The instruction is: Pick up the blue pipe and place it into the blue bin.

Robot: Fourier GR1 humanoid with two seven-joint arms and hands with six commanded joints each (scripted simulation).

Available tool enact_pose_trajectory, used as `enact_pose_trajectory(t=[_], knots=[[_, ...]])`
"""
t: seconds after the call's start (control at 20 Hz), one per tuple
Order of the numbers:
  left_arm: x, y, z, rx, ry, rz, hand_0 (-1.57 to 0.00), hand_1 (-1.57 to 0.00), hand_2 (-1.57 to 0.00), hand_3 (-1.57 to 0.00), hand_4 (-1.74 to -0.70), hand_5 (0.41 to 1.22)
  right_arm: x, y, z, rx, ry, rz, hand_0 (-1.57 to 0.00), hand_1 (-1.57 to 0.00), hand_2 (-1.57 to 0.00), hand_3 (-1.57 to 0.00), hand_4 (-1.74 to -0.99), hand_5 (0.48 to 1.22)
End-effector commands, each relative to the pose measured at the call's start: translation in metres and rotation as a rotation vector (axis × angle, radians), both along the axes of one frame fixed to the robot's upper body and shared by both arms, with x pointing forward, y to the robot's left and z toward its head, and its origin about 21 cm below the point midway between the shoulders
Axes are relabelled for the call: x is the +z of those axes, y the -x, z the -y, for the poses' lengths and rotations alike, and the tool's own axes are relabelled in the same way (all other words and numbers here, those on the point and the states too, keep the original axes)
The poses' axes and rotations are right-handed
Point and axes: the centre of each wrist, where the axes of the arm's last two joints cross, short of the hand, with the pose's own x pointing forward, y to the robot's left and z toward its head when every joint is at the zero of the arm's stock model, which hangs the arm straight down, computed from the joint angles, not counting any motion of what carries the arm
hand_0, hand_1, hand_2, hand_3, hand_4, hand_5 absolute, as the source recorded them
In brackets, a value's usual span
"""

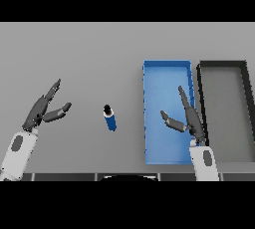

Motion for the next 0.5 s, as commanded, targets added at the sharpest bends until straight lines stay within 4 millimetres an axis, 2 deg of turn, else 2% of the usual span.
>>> enact_pose_trajectory(t=[0.0, 0.2, 0.4, 0.45], knots=[[0.000, 0.005, 0.000, -0.026, 0.000, 0.004, 0.00, 0.00, 0.00, 0.00, -0.97, 0.590, 0.000, -0.001, -0.003, -0.002, 0.002, -0.003, 0.00, 0.00, 0.00, 0.00, -1.182, 0.583], [0.012, 0.022, 0.010, -0.189, 0.002, -0.023, 0.00, 0.00, 0.00, 0.00, -0.99, 0.566, 0.002, -0.001, -0.005, -0.002, -0.025, -0.011, 0.00, 0.00, 0.00, 0.00, -1.200, 0.580], [0.012, 0.034, 0.039, -0.284, -0.078, -0.140, 0.00, 0.00, 0.00, 0.00, -1.03, 0.496, 0.006, -0.004, -0.005, -0.004, -0.049, -0.005, 0.00, 0.00, 0.00, 0.00, -1.229, 0.576], [0.007, 0.035, 0.046, -0.307, -0.086, -0.170, 0.00, 0.00, 0.00, 0.00, -1.05, 0.483, 0.000, 0.000, -0.005, -0.003, -0.043, -0.015, 0.00, 0.00, 0.00, 0.00, -1.228, 0.573]])
